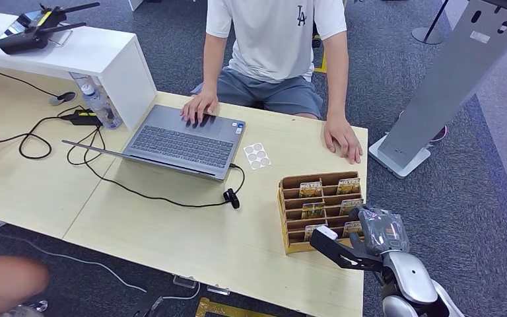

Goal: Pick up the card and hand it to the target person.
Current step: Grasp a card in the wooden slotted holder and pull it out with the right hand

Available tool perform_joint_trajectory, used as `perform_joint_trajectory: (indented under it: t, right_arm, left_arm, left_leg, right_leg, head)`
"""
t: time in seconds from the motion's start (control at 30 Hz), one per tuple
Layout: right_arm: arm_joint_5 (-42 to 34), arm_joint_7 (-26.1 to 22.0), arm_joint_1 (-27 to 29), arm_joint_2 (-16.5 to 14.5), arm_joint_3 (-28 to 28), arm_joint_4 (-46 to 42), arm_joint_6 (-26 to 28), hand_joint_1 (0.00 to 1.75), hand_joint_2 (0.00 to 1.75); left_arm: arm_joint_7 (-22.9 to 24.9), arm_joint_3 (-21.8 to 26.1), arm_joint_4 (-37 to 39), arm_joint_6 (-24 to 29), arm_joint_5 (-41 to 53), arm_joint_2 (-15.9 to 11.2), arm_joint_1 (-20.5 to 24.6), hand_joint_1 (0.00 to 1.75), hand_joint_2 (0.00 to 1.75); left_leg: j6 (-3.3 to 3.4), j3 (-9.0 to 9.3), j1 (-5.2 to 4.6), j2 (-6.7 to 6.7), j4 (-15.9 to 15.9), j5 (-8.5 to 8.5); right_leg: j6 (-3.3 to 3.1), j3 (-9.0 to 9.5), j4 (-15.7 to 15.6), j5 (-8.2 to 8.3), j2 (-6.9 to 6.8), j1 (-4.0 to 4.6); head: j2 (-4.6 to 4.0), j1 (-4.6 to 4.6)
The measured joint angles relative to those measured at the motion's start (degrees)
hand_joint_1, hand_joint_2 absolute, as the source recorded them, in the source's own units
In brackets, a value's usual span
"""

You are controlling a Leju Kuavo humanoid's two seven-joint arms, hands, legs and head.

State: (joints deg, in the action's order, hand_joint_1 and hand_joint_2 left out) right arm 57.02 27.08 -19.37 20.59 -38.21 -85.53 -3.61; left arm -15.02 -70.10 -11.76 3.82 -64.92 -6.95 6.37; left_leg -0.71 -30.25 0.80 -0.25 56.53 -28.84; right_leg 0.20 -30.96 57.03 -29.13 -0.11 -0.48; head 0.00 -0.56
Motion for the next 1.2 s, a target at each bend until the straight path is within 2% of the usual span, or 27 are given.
perform_joint_trajectory:
  t: [0.37, 0.53, 0.7, 0.83, 0.97, 1.03, 1.17, 1.2]
  right_arm:
    - [0.01, -0.01, 0.0, 0.0, 0.01, 0.23, 0.0, 0.98, 1.75]
    - [0.01, -0.07, 0.0, 0.0, 0.01, 0.46, 0.0, 0.97, 1.75]
    - [0.01, -0.02, 0.02, 0.0, 0.01, 0.72, 0.0, 1.28, 1.75]
    - [0.01, 0.06, 0.07, 0.0, 0.02, 0.82, 0.0, 1.37, 1.75]
    - [0.01, 0.18, 0.07, 0.0, 0.04, 0.83, 0.01, 1.58, 1.75]
    - [0.02, 0.21, 0.07, 0.0, 0.08, 0.83, 0.03, 1.62, 1.75]
    - [0.09, 0.28, 0.08, 0.0, 0.19, 0.83, 0.1, 1.63, 1.75]
    - [0.13, 0.3, 0.1, -0.01, 0.24, 0.83, 0.13, 1.62, 1.75]
  left_arm:
    - [-0.01, 0.0, 0.0, -0.21, 0.0, 0.0, 0.0, 0.0, 0.0]
    - [0.0, 0.0, 0.0, -0.23, 0.0, 0.0, 0.0, 0.0, 0.0]
    - [-0.01, 0.0, 0.0, -0.32, 0.0, 0.0, 0.0, 0.0, 0.0]
    - [-0.02, 0.0, 0.0, -0.38, 0.0, 0.0, 0.0, 0.0, 0.0]
    - [-0.02, 0.0, 0.0, -0.38, 0.0, 0.0, 0.0, 0.0, 0.0]
    - [-0.02, 0.0, 0.0, -0.35, 0.02, 0.0, 0.0, 0.0, 0.0]
    - [-0.09, 0.0, 0.0, -0.47, 0.5, 0.0, 0.0, 0.0, 1.75]
    - [-0.12, 0.0, 0.0, -0.6, 0.74, 0.0, 0.0, 0.0, 1.75]
  left_leg:
    - [0.0, 0.0, 0.0, 0.0, 0.0, 0.0]
    - [0.0, 0.0, 0.0, 0.0, 0.0, 0.0]
    - [0.0, 0.0, 0.0, 0.0, 0.0, 0.0]
    - [0.0, 0.01, 0.0, 0.0, 0.0, 0.0]
    - [0.0, 0.02, 0.0, 0.01, 0.0, 0.0]
    - [0.0, 0.04, 0.0, 0.01, 0.0, 0.0]
    - [0.0, 0.07, 0.0, 0.01, 0.0, 0.0]
    - [0.0, 0.07, 0.0, 0.01, 0.0, 0.0]
  right_leg:
    - [0.0, 0.0, 0.0, 0.0, 0.0, 0.0]
    - [0.0, 0.0, 0.0, 0.0, 0.0, 0.0]
    - [0.0, 0.0, 0.0, 0.0, 0.0, 0.0]
    - [0.0, 0.0, 0.0, 0.0, 0.0, 0.0]
    - [0.0, 0.0, 0.0, 0.0, 0.0, 0.0]
    - [0.0, 0.02, 0.0, 0.0, 0.0, 0.0]
    - [0.0, 0.04, 0.0, 0.0, 0.01, 0.0]
    - [0.0, 0.05, 0.0, 0.0, 0.01, 0.0]
  head:
    - [0.01, -0.01]
    - [0.01, 0.0]
    - [0.01, 0.01]
    - [0.01, 0.0]
    - [0.01, 0.0]
    - [0.01, 0.01]
    - [0.01, 0.0]
    - [0.01, 0.01]
